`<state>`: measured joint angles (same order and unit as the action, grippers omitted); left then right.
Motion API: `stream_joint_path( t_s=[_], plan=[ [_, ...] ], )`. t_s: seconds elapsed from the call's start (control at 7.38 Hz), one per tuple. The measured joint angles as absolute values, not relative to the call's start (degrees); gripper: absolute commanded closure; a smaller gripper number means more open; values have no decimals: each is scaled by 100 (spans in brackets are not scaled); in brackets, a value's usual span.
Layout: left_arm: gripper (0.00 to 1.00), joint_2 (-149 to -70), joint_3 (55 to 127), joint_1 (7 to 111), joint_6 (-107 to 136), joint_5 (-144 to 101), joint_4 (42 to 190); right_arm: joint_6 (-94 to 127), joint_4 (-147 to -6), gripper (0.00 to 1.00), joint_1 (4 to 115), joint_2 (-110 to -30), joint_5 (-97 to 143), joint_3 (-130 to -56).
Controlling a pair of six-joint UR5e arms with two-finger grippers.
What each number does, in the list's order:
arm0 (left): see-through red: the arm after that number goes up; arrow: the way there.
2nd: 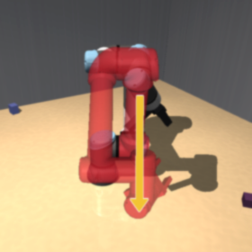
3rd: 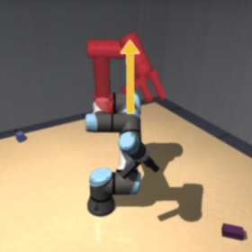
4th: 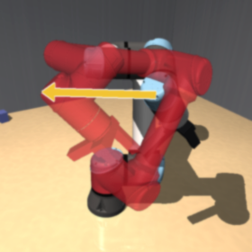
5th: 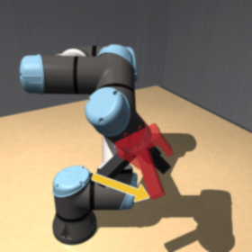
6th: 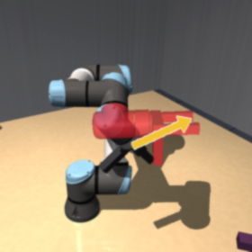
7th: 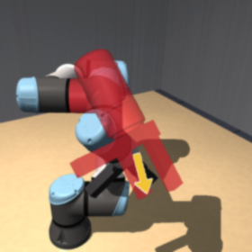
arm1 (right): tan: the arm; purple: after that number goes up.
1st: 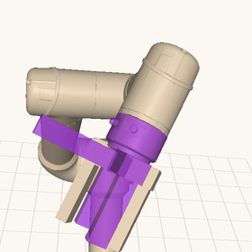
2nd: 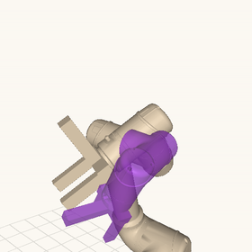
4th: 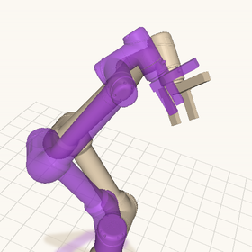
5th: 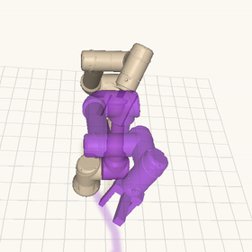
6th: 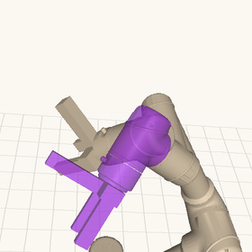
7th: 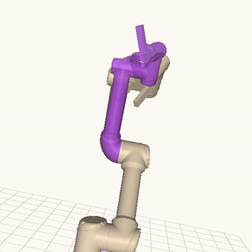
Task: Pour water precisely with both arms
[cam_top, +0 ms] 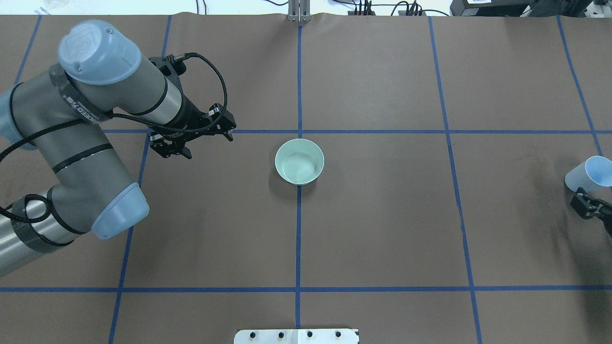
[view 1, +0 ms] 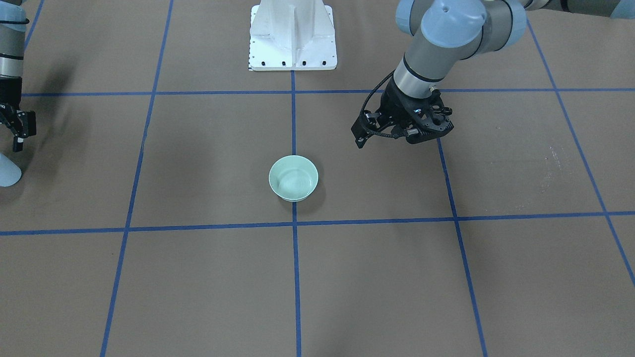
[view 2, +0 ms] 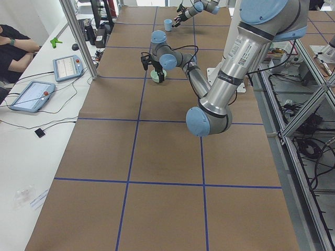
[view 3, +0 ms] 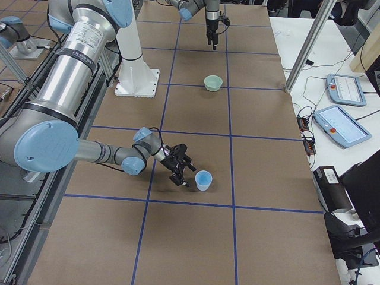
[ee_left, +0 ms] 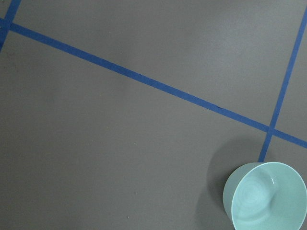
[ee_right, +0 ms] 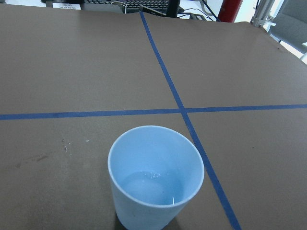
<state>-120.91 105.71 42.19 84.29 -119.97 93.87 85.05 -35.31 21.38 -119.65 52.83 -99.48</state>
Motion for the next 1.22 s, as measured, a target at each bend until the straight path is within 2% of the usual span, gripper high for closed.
stream_joint_path(
  t_s=[0.54,1.22],
  plan=[
    [0,-12048,10551,4219,8429,-11997,9389,8490,-3108,0,2102,-11652,4989,-9349],
    [0,-11972,10533,4219,8429,-11997,9413,8433,-2894,0,2102,-11550,4808,-9217]
  ],
)
